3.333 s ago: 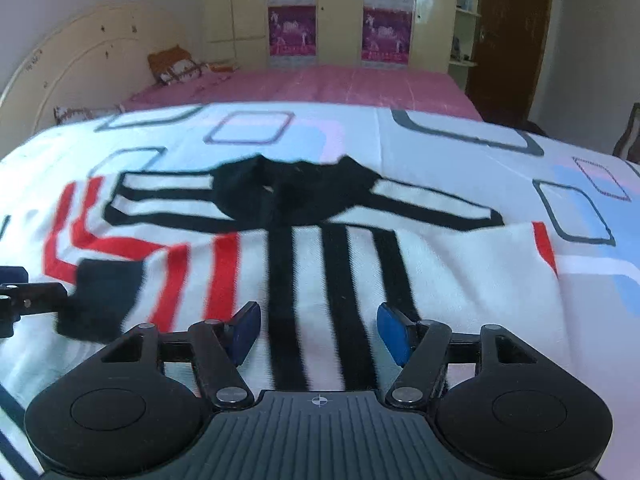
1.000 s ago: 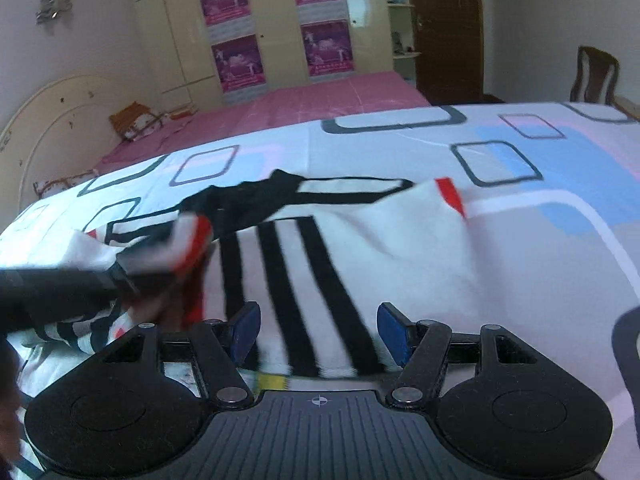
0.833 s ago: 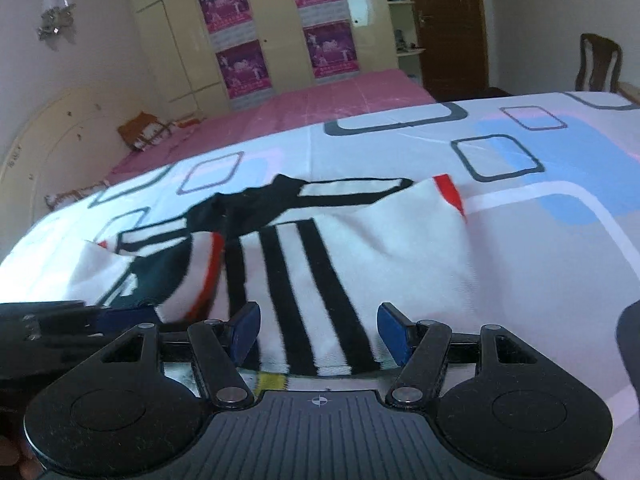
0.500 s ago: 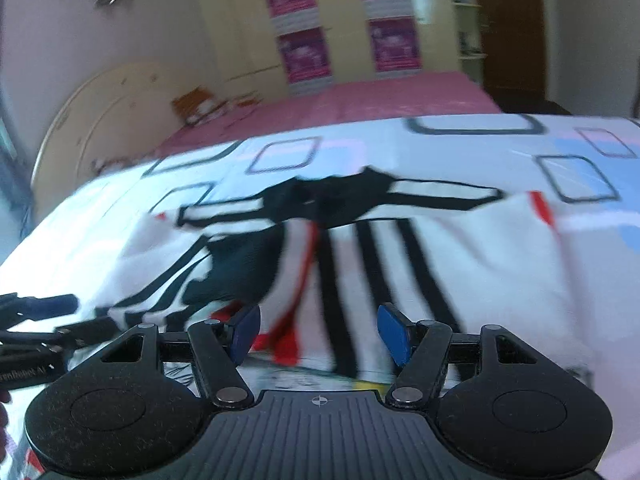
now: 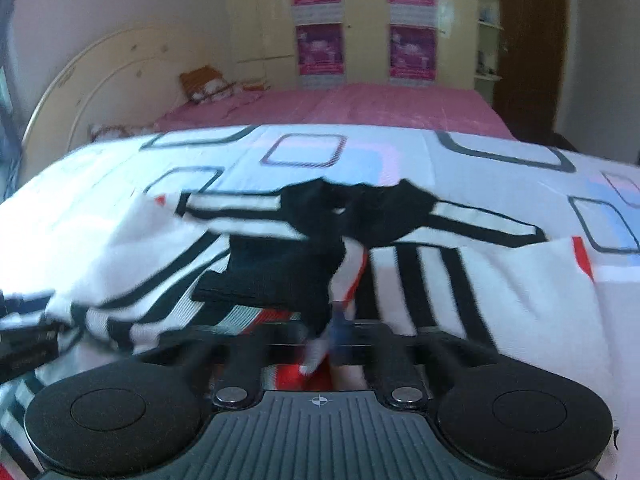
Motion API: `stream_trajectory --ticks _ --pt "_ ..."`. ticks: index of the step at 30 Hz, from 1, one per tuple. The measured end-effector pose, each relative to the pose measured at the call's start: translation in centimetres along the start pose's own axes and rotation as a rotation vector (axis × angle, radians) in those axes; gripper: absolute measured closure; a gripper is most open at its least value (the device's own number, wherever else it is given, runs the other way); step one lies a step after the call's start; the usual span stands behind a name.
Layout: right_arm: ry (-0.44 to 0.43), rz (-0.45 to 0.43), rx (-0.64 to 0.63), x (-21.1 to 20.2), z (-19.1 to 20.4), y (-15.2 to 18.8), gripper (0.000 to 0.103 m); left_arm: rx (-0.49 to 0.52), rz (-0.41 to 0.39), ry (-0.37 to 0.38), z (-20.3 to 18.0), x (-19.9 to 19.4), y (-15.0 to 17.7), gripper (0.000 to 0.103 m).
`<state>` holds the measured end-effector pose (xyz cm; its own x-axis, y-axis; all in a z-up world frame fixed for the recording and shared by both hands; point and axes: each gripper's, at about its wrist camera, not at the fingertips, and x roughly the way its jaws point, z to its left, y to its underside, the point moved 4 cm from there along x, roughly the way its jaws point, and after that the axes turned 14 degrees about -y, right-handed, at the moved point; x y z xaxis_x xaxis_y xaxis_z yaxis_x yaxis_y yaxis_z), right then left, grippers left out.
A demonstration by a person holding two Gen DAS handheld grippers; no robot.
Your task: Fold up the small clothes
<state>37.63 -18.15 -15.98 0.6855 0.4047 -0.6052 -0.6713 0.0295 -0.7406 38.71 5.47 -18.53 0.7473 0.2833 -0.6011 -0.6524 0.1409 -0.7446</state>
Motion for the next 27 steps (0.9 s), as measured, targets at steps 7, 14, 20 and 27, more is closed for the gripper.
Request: stream_trajectory --ticks 7,14,20,27 --pt "0.047 -0.011 0.152 -2.3 -5.1 0.5 0.097 0.045 0.0 0.028 -0.5 0.1 0.7 0.083" --pt "0.062 0.012 0.195 -3.6 -5.9 2.9 0.096 0.082 0.002 0.049 -0.7 -0.2 1.0 0.083" --pt "0.077 -0.032 0.231 -5.4 -7.2 2.4 0.065 0.0 0.075 0.139 1.2 -1.1 0.4 0.075" --pt "0.006 -0.005 0.344 -4.7 -8.9 2.5 0.064 -0.129 0.106 0.201 3.0 -2.5 -1.5 0.068"
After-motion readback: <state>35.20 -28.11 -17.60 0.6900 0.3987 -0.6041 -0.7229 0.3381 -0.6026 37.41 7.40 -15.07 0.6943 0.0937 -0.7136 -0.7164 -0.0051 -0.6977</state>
